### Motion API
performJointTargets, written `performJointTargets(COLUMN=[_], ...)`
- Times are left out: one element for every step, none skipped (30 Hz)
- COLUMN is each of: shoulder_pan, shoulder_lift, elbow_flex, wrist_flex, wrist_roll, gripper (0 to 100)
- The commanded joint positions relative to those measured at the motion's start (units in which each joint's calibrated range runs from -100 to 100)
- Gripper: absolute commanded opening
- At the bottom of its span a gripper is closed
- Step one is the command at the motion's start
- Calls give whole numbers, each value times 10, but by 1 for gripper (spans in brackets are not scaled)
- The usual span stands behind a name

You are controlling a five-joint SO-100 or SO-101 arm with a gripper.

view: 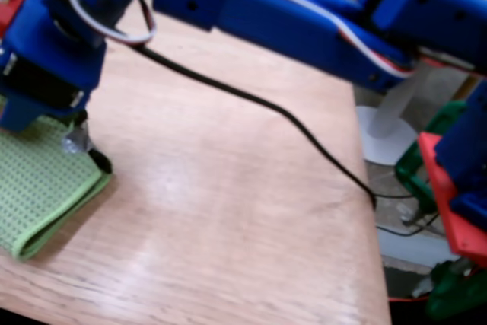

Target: Clean the table

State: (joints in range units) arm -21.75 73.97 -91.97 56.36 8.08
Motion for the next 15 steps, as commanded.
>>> performJointTargets(shoulder_pan=[-9,-9,-8,-4,4,9,14,30,57,70,85,113,133,157,184], shoulder_lift=[23,36,54,71,87,102,117,129,137,142,147,150,150,150,150], elbow_flex=[-24,-24,-24,-23,-23,-23,-23,-23,-23,-23,-23,-23,-22,-21,-21], wrist_flex=[-141,-181,-213,-232,-238,-238,-238,-238,-238,-238,-238,-238,-238,-238,-238], wrist_roll=[2,2,3,3,10,22,36,44,46,46,47,47,47,47,47], gripper=[2,2,2,2,2,2,2,1,1,1,1,1,1,1,1])
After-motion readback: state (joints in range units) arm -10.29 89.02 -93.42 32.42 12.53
